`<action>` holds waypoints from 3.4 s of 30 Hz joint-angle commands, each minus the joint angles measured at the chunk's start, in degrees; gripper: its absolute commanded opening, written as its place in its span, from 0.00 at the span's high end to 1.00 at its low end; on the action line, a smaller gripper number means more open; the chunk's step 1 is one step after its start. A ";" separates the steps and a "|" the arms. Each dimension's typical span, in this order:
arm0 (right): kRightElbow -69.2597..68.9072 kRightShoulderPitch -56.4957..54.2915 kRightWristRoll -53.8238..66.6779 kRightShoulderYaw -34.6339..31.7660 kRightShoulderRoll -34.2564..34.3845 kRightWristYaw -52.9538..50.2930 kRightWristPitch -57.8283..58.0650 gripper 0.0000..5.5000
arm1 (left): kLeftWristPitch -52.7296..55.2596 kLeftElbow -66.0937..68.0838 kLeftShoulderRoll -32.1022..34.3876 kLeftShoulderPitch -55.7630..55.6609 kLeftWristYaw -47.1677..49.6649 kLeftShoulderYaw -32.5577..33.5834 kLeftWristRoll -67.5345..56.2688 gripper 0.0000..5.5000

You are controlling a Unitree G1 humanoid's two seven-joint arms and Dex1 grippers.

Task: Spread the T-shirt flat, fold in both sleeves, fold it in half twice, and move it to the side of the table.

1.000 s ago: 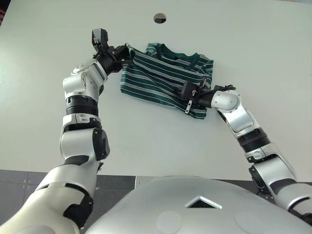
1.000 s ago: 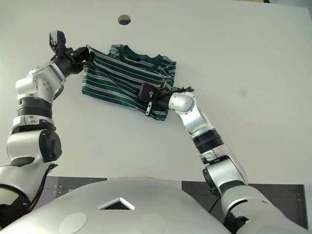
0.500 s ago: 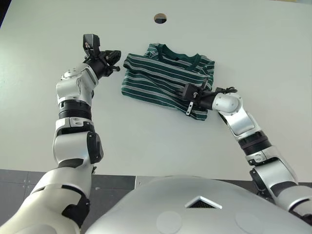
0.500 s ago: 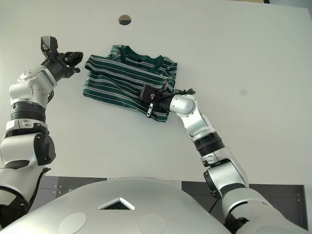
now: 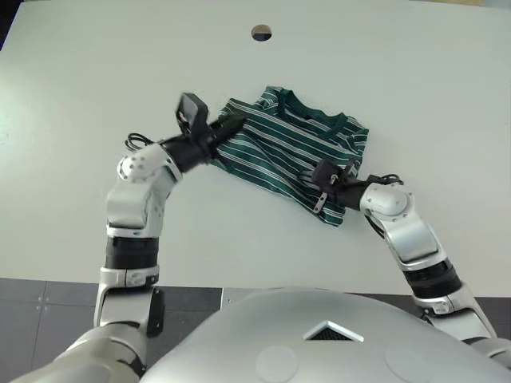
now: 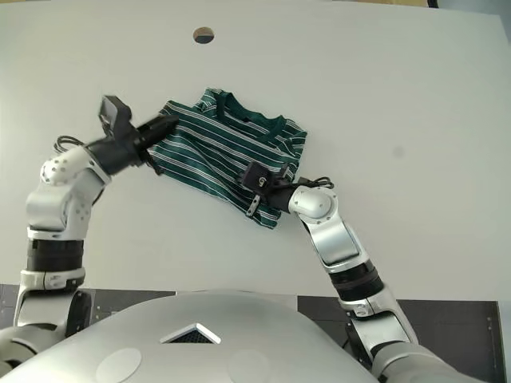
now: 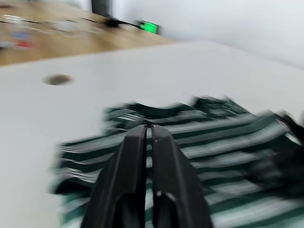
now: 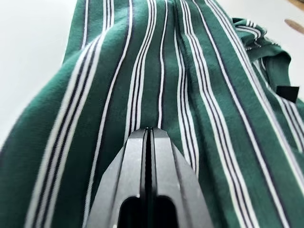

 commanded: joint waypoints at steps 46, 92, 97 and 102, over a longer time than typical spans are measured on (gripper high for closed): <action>46.97 -29.50 -8.80 -4.39 -3.50 -9.39 -13.84 0.98 | -0.26 7.48 1.86 0.88 0.18 -16.48 14.10 0.98; -4.18 6.20 -6.40 -16.95 -32.45 5.80 -42.56 0.85 | -31.59 6.46 6.65 -3.80 -2.05 4.44 9.56 0.78; 3.52 6.20 -16.10 -12.04 -34.55 3.67 -57.76 0.72 | -52.41 5.06 17.11 8.47 0.34 0.12 31.47 0.66; 4.10 4.38 -19.89 -9.60 -35.67 4.45 -63.68 0.56 | -61.97 5.27 24.14 14.17 5.03 -2.13 47.47 0.54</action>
